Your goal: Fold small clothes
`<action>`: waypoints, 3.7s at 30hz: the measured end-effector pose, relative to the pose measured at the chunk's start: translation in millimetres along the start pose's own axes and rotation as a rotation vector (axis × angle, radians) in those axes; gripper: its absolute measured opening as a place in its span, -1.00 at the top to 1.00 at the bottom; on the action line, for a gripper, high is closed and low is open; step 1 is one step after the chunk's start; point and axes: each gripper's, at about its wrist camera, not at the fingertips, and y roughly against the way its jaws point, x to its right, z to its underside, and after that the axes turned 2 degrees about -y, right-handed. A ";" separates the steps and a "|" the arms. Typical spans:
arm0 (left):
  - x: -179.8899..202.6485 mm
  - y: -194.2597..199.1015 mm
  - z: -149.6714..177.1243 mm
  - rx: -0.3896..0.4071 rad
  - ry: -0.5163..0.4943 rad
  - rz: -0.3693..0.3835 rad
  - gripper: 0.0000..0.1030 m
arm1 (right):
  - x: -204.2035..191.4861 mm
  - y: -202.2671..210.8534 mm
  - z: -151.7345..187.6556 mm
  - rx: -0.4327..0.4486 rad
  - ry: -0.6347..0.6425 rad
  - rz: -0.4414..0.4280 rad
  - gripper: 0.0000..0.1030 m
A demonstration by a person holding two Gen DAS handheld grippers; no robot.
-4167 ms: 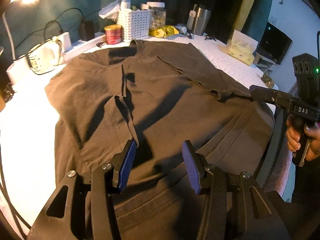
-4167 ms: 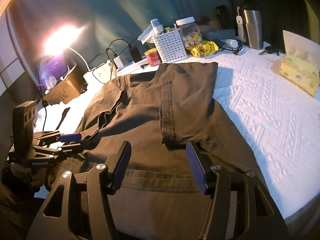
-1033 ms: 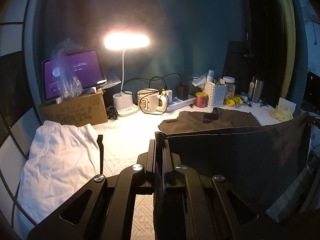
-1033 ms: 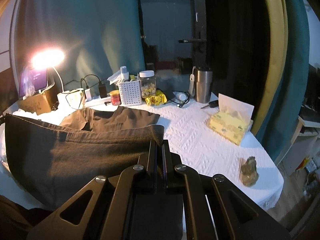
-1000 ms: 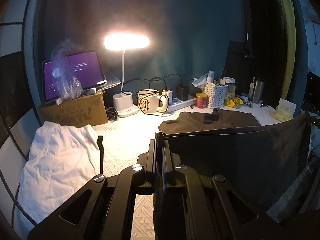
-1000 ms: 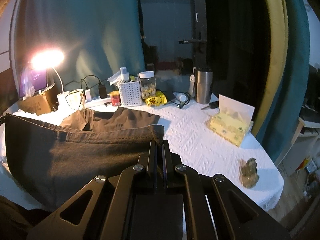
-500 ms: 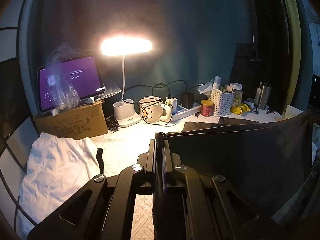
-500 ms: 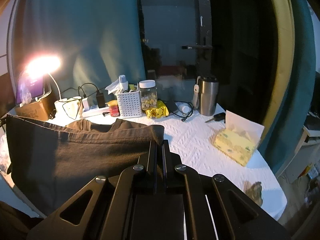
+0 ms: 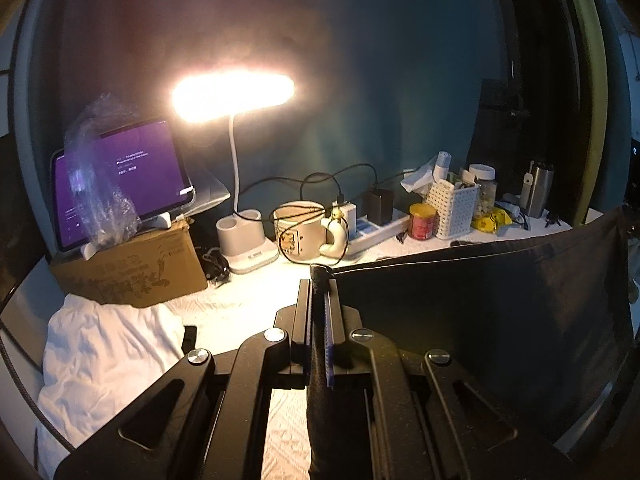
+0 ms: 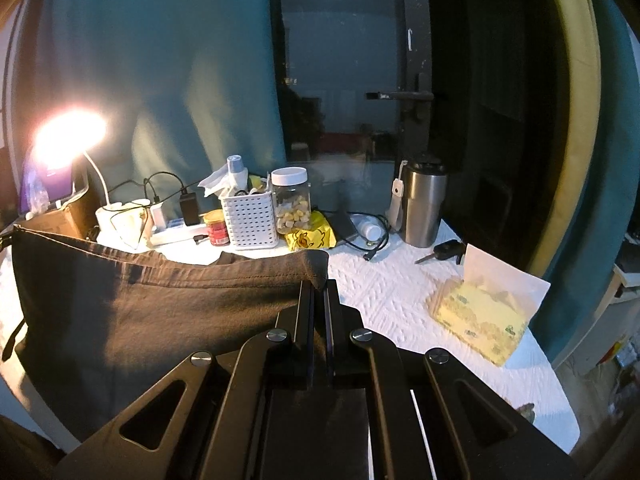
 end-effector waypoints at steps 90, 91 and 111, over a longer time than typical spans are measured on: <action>-31.2 -84.3 56.9 -0.331 0.160 0.004 0.18 | 37.7 -102.2 38.2 -0.229 -0.044 0.044 0.12; -31.0 -79.9 61.8 -0.340 0.159 -0.002 0.18 | 40.0 -99.1 42.9 -0.234 -0.052 0.048 0.12; -2.6 -49.2 120.1 -0.469 0.138 0.080 0.18 | 52.5 -62.8 105.1 -0.294 -0.143 0.045 0.12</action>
